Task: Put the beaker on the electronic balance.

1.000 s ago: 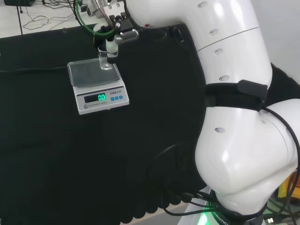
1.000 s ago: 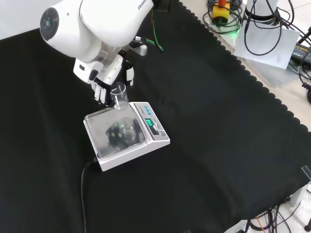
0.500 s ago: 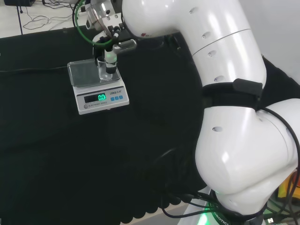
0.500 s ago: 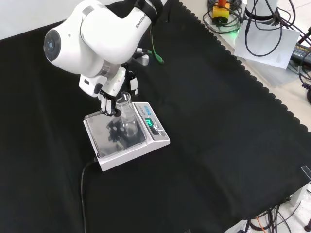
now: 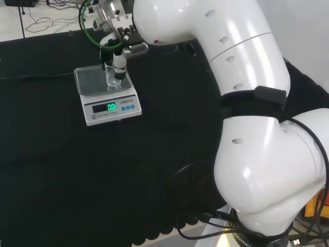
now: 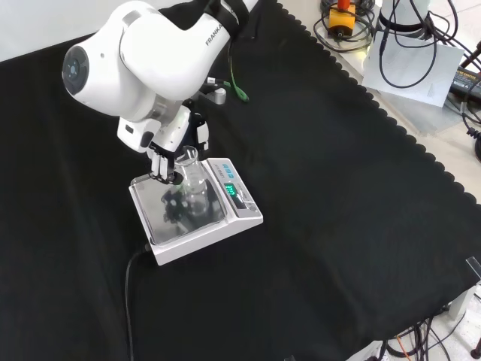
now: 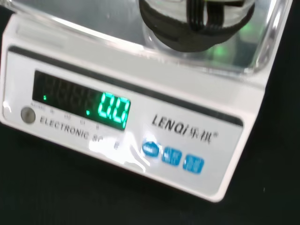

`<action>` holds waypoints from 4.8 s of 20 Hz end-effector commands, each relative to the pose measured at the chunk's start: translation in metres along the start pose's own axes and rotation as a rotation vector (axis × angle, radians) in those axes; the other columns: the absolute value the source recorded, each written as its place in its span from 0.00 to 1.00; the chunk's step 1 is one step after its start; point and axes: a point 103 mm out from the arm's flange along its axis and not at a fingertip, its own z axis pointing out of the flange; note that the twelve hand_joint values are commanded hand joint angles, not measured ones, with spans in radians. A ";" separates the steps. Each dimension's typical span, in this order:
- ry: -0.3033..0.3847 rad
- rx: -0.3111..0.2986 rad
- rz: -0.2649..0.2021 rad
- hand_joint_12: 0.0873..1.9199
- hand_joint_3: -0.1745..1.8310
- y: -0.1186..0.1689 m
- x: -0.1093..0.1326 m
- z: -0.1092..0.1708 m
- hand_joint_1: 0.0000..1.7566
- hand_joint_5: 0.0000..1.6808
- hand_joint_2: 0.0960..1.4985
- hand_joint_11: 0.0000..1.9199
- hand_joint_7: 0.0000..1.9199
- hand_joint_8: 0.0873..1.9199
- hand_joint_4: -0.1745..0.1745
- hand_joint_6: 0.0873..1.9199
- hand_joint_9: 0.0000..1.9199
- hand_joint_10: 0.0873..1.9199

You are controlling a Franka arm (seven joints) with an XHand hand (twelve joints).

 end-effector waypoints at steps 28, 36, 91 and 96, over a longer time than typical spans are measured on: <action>-0.014 0.032 -0.019 0.39 0.08 0.043 0.041 -0.003 0.66 0.56 0.74 0.59 0.45 0.44 0.00 0.54 0.56 0.37; -0.007 0.016 -0.011 0.37 0.09 0.041 0.042 0.000 0.77 0.57 0.71 0.60 0.47 0.50 0.00 0.51 0.58 0.48; -0.160 -0.346 0.331 0.45 0.12 -0.181 -0.008 -0.044 0.62 0.65 0.66 0.62 0.64 0.28 0.64 0.39 0.66 0.30; -0.102 -0.323 0.411 0.43 0.12 -0.231 -0.027 0.006 0.63 0.66 0.66 0.64 0.66 0.28 0.61 0.40 0.68 0.29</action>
